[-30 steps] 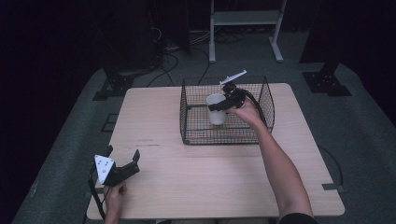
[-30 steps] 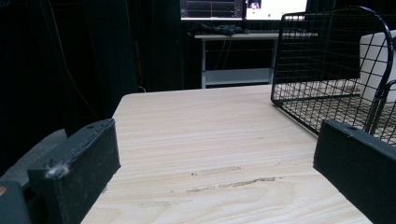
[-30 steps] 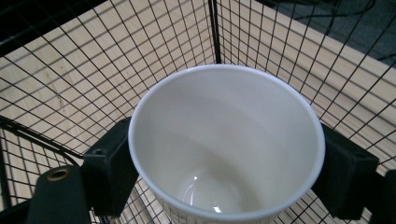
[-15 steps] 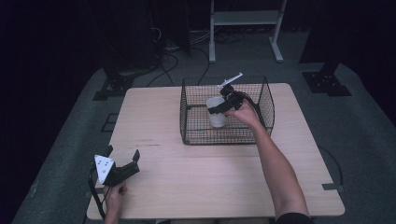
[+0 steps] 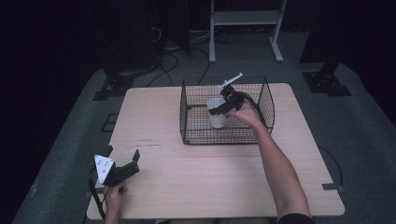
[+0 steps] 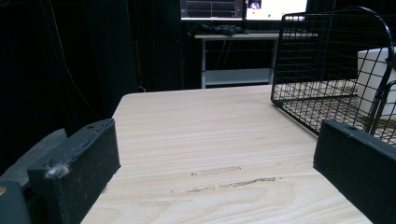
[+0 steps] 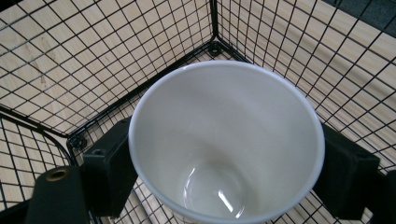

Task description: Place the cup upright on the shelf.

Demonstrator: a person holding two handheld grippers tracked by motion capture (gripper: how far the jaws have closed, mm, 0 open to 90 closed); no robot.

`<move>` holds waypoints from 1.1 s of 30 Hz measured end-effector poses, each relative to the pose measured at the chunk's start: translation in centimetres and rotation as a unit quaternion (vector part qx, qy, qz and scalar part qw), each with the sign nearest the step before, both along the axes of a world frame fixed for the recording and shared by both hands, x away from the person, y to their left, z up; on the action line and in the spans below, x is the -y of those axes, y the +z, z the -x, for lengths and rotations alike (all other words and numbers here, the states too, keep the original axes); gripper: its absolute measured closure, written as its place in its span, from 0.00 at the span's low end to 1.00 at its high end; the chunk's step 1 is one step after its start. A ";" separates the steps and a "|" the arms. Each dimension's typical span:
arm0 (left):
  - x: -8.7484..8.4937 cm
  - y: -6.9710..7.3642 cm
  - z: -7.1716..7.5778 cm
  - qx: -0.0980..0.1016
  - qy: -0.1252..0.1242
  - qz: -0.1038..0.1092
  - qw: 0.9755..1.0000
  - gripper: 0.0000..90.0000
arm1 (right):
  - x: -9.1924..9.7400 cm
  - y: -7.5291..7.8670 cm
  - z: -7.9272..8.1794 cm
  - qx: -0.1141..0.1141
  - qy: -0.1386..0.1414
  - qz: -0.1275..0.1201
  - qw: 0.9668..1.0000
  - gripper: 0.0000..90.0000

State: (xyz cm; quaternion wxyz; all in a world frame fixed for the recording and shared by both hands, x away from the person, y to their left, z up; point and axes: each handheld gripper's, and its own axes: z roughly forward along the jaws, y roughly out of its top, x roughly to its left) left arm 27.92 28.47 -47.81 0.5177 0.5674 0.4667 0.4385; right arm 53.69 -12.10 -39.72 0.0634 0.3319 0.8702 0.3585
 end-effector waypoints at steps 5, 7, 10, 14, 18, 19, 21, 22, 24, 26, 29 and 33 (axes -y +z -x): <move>0.0 0.0 0.0 0.000 0.000 0.000 1.000 0.00 | 0.1 0.1 0.2 0.001 0.003 0.004 1.000 0.20; 0.0 0.0 0.0 0.000 0.000 0.000 1.000 0.00 | 0.1 0.1 0.2 0.001 0.003 0.004 1.000 0.20; 0.0 0.0 0.0 0.000 0.000 0.000 1.000 0.00 | 0.2 0.1 0.3 0.000 0.007 0.004 1.000 0.19; 0.0 0.0 0.0 0.000 0.001 0.000 1.000 0.00 | 0.3 0.1 0.4 0.002 0.008 0.002 1.000 0.19; 0.0 0.0 -0.1 -0.001 0.001 0.002 1.000 0.00 | 0.4 0.2 0.4 0.001 0.010 -0.007 1.000 0.19; 0.0 0.0 -0.1 -0.001 0.001 0.002 1.000 0.00 | 0.4 0.2 0.4 0.001 0.010 -0.007 1.000 0.19; 0.0 0.0 0.0 -0.001 0.001 0.000 1.000 0.00 | 0.5 0.4 0.6 0.003 0.009 -0.008 1.000 0.19; 0.0 0.0 0.0 -0.001 0.001 -0.001 1.000 0.00 | 0.5 0.4 0.6 0.002 0.009 -0.007 1.000 0.18; 0.0 0.0 0.0 -0.001 0.001 -0.002 1.000 0.00 | 0.6 0.4 0.7 0.005 0.009 -0.009 1.000 0.18; 0.0 0.0 0.0 -0.001 0.001 -0.001 1.000 0.00 | 0.7 0.4 0.7 0.005 0.007 -0.012 1.000 0.18; 0.0 0.0 0.0 -0.001 0.001 0.000 1.000 0.00 | 0.8 0.5 0.8 0.007 0.009 -0.018 1.000 0.18; 0.0 0.0 0.0 -0.001 0.000 -0.001 1.000 0.00 | 0.7 0.6 0.9 0.010 0.004 -0.019 1.000 0.15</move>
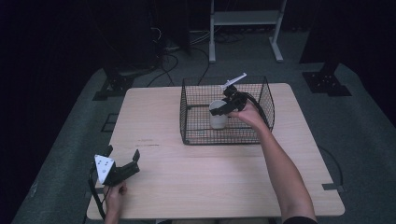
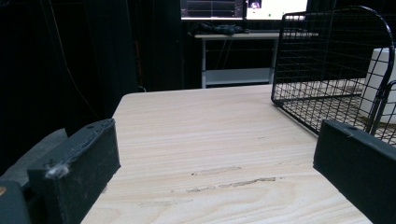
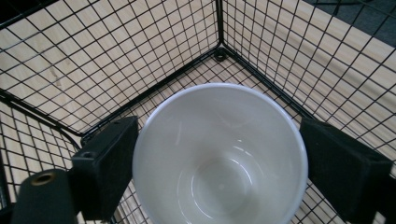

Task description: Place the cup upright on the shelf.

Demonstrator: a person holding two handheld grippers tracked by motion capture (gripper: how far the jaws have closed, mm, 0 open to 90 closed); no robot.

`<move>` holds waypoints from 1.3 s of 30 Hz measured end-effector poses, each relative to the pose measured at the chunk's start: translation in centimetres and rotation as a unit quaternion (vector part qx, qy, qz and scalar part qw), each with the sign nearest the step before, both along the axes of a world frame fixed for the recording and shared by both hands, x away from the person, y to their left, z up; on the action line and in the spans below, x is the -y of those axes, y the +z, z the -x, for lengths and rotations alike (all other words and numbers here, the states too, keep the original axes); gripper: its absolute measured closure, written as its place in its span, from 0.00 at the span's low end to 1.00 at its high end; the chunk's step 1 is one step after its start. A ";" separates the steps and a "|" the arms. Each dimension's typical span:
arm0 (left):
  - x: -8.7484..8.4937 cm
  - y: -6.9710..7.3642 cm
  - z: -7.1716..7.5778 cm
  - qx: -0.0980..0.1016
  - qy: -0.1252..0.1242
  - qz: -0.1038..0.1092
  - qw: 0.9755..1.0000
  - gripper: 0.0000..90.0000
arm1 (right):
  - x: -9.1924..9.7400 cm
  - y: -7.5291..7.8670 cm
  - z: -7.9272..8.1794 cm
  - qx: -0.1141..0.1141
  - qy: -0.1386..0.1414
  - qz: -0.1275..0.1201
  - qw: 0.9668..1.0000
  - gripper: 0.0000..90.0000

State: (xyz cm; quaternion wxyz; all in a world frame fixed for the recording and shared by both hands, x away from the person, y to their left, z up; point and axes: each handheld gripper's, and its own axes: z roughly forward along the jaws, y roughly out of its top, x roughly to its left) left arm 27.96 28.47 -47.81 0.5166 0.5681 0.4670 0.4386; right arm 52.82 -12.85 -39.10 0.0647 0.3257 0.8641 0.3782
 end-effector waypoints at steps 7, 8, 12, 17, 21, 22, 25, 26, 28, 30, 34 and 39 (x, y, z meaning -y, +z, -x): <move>0.0 0.0 0.0 0.001 -0.001 0.002 1.000 0.00 | 0.3 1.3 0.3 0.015 -0.009 -0.045 0.999 0.14; 0.0 0.0 0.0 0.001 -0.001 0.002 1.000 0.00 | 0.4 1.5 0.4 0.018 -0.010 -0.050 0.999 0.14; 0.0 0.0 0.0 0.001 0.000 0.001 1.000 0.00 | 0.8 2.3 0.7 0.026 -0.009 -0.062 0.998 0.15; 0.0 0.0 0.1 0.002 0.000 0.000 1.000 0.00 | 1.5 3.0 1.5 0.033 -0.008 -0.069 0.997 0.15; 0.0 0.0 0.1 0.002 0.000 0.000 1.000 0.00 | 1.9 3.7 2.1 0.039 -0.007 -0.076 0.996 0.15; 0.0 0.0 0.1 0.002 0.000 0.000 1.000 0.00 | 1.9 3.7 2.1 0.039 -0.007 -0.076 0.996 0.15; 0.0 0.0 0.1 0.001 0.000 0.000 1.000 0.00 | 2.3 4.2 2.7 0.043 -0.003 -0.085 0.995 0.15; 0.0 0.0 0.0 0.001 0.000 0.001 1.000 0.00 | 2.4 4.4 2.8 0.045 -0.002 -0.084 0.995 0.15; 0.0 0.0 0.0 0.001 0.001 0.001 1.000 0.00 | 2.6 4.6 3.1 0.048 0.000 -0.086 0.995 0.15; 0.0 0.0 0.0 0.001 0.000 0.001 1.000 0.00 | 2.7 4.7 3.4 0.046 0.003 -0.092 0.995 0.15; 0.0 0.0 0.0 0.001 0.000 0.001 1.000 0.00 | 2.9 4.9 4.1 0.048 0.010 -0.093 0.994 0.15; 0.0 0.0 0.0 0.001 0.001 0.001 1.000 0.00 | 3.2 5.1 5.0 0.052 0.017 -0.097 0.994 0.15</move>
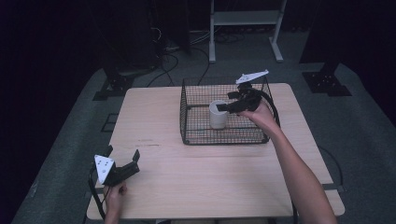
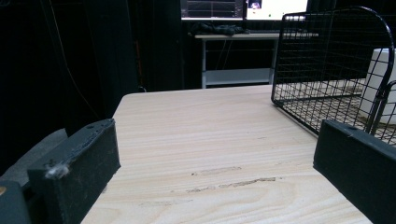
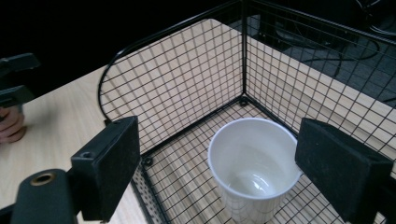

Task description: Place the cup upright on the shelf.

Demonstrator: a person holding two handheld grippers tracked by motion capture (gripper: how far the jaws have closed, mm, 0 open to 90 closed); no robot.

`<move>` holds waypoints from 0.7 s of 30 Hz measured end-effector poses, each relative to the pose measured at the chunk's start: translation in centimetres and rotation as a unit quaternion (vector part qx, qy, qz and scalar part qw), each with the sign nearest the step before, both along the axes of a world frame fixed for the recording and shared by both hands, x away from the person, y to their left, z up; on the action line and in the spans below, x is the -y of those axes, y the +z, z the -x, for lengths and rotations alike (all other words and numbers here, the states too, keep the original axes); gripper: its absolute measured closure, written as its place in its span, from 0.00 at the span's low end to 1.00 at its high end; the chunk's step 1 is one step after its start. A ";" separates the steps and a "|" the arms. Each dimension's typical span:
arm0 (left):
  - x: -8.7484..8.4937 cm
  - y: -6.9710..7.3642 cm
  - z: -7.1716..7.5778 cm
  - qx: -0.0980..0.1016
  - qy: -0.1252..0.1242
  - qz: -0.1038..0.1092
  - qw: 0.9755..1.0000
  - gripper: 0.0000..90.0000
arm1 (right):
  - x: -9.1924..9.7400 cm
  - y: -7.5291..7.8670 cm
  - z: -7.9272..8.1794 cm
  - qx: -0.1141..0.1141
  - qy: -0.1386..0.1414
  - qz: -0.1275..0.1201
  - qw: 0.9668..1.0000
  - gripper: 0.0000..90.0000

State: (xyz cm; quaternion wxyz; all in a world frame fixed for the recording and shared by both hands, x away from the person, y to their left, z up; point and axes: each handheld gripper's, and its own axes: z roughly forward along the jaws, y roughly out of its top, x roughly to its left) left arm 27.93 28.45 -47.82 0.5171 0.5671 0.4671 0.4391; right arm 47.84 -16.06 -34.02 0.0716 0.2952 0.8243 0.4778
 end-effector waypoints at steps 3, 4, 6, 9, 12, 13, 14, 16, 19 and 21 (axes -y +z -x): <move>0.0 0.0 0.0 -0.001 0.000 -0.001 1.000 0.00 | 0.1 0.0 0.6 0.001 0.004 0.003 1.000 0.15; 0.0 0.0 0.0 0.000 0.000 0.000 1.000 0.00 | 0.2 0.0 0.7 0.001 0.006 0.002 1.000 0.15; 0.0 0.0 0.0 0.000 0.001 0.000 1.000 0.00 | 0.2 0.0 1.0 0.003 0.009 0.003 1.000 0.15; 0.0 0.0 0.0 -0.001 0.000 -0.001 1.000 0.00 | 0.3 -0.1 1.5 0.003 0.014 0.004 1.000 0.15; 0.0 0.0 0.0 -0.001 0.000 -0.002 1.000 0.00 | 0.5 -0.1 1.9 0.003 0.019 0.003 1.000 0.15; 0.0 0.0 0.0 -0.001 0.001 -0.002 1.000 0.00 | 0.5 -0.1 2.0 0.003 0.021 0.002 1.000 0.15; 0.0 0.0 0.0 -0.001 0.001 -0.001 1.000 0.00 | 0.5 0.0 2.1 0.002 0.023 0.001 1.000 0.15; 0.0 0.0 0.0 -0.001 0.001 0.000 1.000 0.00 | 0.4 0.1 2.5 0.005 0.028 0.004 1.000 0.15; 0.0 0.0 0.0 -0.002 0.001 0.000 1.000 0.00 | 0.3 0.3 3.1 0.011 0.034 0.003 0.999 0.15; 0.0 0.0 0.0 -0.001 0.001 -0.001 1.000 0.00 | 0.4 0.3 3.5 0.013 0.038 0.002 0.999 0.15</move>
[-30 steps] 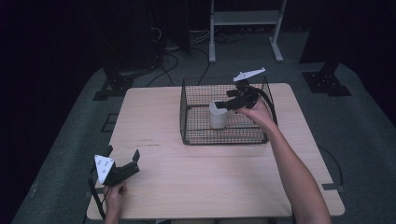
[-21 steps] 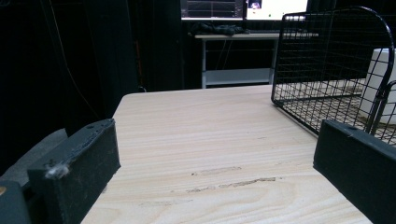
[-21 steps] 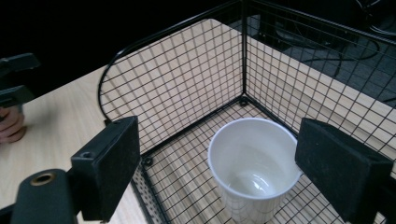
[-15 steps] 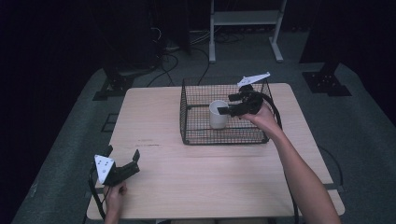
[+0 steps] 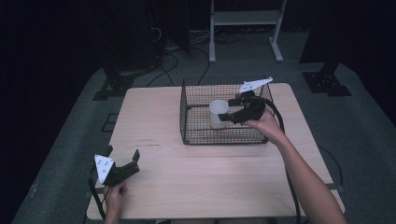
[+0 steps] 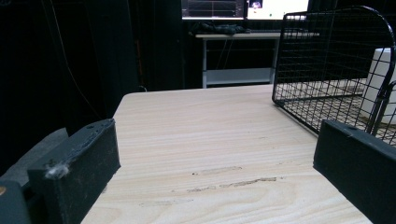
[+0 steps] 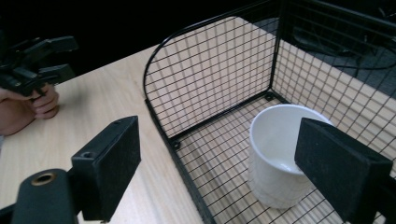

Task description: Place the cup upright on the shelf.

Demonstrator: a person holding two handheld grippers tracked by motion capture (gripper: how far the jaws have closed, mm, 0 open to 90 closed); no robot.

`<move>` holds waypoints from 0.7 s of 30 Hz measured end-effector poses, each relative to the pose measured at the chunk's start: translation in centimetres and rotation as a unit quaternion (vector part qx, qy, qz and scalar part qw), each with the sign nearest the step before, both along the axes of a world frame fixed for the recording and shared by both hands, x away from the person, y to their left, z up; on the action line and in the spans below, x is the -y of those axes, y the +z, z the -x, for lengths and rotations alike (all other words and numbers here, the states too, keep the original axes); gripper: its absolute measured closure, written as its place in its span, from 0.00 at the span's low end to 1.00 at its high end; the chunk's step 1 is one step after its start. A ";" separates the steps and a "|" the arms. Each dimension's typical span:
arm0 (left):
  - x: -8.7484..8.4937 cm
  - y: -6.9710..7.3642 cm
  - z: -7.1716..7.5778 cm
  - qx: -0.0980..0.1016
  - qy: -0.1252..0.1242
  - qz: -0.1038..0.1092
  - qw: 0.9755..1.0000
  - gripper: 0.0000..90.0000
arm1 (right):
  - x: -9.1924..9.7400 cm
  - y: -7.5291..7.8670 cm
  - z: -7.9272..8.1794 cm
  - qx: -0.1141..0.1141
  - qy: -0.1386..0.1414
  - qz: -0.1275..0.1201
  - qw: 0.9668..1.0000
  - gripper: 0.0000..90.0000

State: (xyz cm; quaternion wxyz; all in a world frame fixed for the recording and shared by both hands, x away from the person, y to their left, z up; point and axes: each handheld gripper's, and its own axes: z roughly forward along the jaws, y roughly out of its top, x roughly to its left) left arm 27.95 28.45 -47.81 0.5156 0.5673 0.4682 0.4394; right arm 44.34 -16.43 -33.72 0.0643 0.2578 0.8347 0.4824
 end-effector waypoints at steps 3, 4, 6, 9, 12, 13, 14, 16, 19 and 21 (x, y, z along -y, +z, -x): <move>0.0 0.0 0.0 0.000 0.000 0.000 1.000 0.00 | 0.2 -0.3 0.5 0.000 0.003 0.000 1.000 0.15; 0.0 0.0 0.0 0.000 0.001 0.000 1.000 0.00 | 0.3 -0.5 0.6 -0.004 0.006 0.004 1.000 0.15; 0.0 0.0 0.0 0.000 0.001 0.000 1.000 0.00 | 0.5 -0.7 1.0 0.000 0.004 0.001 1.000 0.15; 0.0 0.0 0.0 -0.001 0.001 -0.001 1.000 0.00 | 0.7 -1.1 1.5 -0.005 0.010 -0.001 1.000 0.15; 0.0 0.0 0.0 -0.001 0.001 -0.001 1.000 0.00 | 0.8 -1.6 2.1 -0.003 0.015 0.001 1.000 0.15; 0.0 0.0 0.0 -0.001 0.001 -0.001 1.000 0.00 | 0.9 -1.7 2.3 -0.004 0.015 0.001 1.000 0.15; 0.0 0.0 0.0 -0.001 0.001 -0.001 1.000 0.00 | 0.9 -1.9 2.4 -0.006 0.016 -0.001 1.000 0.15; 0.0 0.0 0.0 0.000 0.001 -0.001 1.000 0.00 | 1.0 -2.0 2.6 -0.007 0.017 -0.003 1.000 0.15; 0.0 0.0 0.0 0.000 0.002 -0.001 1.000 0.00 | 1.1 -2.4 3.1 -0.007 0.020 -0.003 1.000 0.15; 0.0 0.0 0.0 -0.001 0.001 -0.001 1.000 0.00 | 1.2 -2.6 3.3 -0.011 0.022 -0.002 1.000 0.15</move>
